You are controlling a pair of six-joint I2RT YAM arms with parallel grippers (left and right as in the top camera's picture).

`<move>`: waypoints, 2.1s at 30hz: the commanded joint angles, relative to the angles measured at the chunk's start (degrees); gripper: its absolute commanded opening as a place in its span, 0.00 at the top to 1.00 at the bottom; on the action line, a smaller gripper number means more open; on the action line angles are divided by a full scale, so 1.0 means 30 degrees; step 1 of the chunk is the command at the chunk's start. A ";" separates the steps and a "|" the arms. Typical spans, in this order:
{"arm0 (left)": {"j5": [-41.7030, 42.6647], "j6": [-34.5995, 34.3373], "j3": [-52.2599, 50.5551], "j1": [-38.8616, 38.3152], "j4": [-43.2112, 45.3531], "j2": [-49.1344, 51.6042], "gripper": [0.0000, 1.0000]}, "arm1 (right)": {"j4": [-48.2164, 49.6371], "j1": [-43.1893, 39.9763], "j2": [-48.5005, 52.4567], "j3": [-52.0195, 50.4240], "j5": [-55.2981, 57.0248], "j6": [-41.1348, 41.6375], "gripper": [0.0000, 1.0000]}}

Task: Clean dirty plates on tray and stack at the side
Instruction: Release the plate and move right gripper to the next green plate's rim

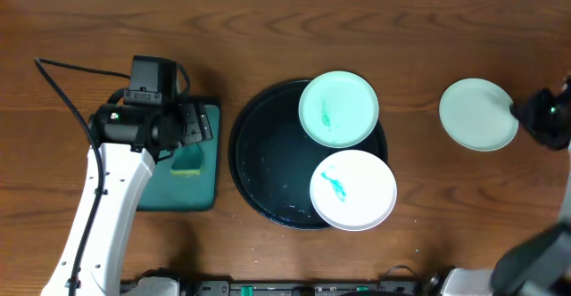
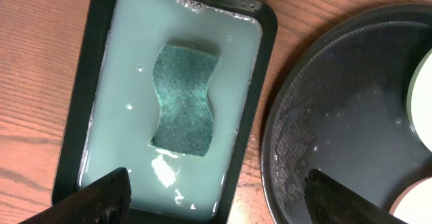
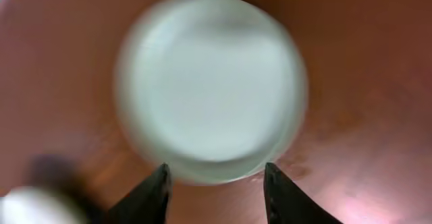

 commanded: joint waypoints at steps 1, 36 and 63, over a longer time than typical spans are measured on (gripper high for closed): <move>-0.0095 -0.0175 0.0051 -0.0044 -0.0044 -0.0182 0.18 | -0.0219 0.1938 -0.2710 0.0401 -0.2616 -0.1953 0.37; -0.0087 -0.0175 0.0051 -0.0044 -0.0197 -0.0182 0.18 | 0.6411 1.1905 0.9056 0.0313 -0.4240 -0.2579 0.43; -0.0087 -0.0175 0.0051 -0.0044 -0.0255 -0.0182 0.18 | 0.3971 1.2138 0.7978 0.0313 -0.4175 -0.1020 0.99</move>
